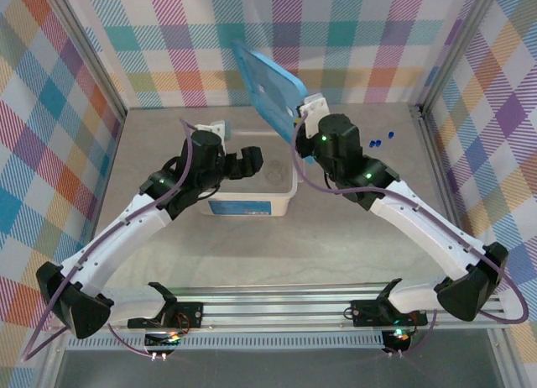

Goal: Organize the chemistry lab equipment

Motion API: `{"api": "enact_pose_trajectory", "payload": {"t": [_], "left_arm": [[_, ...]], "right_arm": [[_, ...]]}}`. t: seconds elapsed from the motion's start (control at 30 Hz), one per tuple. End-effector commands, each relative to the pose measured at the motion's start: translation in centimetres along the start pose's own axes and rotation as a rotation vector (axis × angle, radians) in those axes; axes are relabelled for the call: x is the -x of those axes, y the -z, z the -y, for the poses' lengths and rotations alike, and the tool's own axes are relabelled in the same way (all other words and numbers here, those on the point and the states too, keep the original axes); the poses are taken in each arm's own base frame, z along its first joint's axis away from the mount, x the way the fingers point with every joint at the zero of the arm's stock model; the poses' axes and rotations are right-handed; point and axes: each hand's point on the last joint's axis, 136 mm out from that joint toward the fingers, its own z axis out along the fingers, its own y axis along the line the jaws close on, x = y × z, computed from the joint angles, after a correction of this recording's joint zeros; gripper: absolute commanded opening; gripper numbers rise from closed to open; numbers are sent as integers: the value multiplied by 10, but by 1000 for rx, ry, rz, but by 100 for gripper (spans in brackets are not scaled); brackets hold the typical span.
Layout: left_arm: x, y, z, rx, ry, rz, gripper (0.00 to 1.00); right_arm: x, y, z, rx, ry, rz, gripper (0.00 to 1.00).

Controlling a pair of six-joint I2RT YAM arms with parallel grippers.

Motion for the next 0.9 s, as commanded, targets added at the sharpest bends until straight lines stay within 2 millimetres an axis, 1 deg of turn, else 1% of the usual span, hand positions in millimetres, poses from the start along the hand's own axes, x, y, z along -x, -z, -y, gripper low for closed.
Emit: {"api": "enact_pose_trajectory", "payload": {"t": [0.0, 0.17, 0.27, 0.37, 0.43, 0.6, 0.73, 0.87], "left_arm": [[6, 3, 13, -108, 16, 42, 100], [13, 5, 0, -58, 78, 47, 100], [17, 9, -4, -17, 82, 41, 100], [18, 13, -10, 7, 89, 37, 100], [22, 18, -15, 14, 107, 57, 100], [30, 31, -35, 16, 204, 82, 100], [30, 36, -52, 21, 293, 70, 100], [34, 40, -65, -18, 398, 76, 99]], "right_arm": [[46, 8, 6, -61, 47, 146, 0], [42, 1, -1, -89, 118, 139, 0], [39, -4, -10, -106, 181, 135, 0], [34, -11, -22, -128, 271, 134, 0], [28, -16, -26, -169, 328, 124, 0], [15, -29, -33, -227, 434, 101, 0], [8, -39, -40, -274, 518, 96, 0], [0, -46, -48, -288, 569, 89, 0]]}}
